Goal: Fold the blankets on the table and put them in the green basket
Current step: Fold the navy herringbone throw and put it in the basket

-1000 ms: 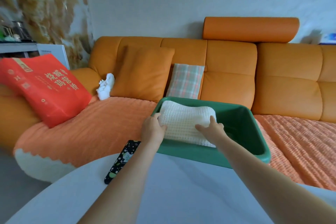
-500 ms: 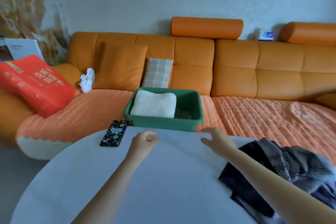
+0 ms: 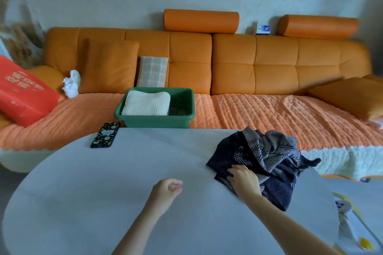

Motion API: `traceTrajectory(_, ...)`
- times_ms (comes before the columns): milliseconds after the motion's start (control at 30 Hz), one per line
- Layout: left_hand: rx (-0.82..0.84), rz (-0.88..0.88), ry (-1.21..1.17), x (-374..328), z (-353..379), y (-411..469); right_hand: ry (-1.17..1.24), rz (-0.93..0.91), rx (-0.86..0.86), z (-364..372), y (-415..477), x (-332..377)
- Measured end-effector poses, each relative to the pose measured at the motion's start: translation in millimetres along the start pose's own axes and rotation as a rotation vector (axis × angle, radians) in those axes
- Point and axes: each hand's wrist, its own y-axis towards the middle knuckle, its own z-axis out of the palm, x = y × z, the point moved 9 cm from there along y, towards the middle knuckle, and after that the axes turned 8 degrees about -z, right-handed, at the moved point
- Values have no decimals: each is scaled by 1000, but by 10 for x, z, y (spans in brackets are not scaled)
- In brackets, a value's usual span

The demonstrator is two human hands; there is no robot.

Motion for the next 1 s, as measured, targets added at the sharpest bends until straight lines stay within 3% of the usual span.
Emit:
traceTrajectory(100,-27,6,-11,0,-59,11,-31,62,-154,-241,62,-151)
traceTrajectory(267,-18,17,-48,-67,-16,-11,-10,432,-157,-261,-103,-785)
traceTrajectory(533,8,23,-84,-137,103,-112,313,535,-293,-329,-280,-1012)
traceTrajectory(667,-6,13,-187,-148,110,-167,258,329,-390,-565,-226,-674)
traceTrajectory(767,2,-81,-403,-87,134,-208,317,-39,-460,-712,-223,41)
traceTrajectory(867,0,-233,-601,24,161,-286,447,-242,-295,-535,-372,744)
traceTrajectory(1000,-1,-381,-593,354,199,-356,513,-390,-49,-159,-747,1483)
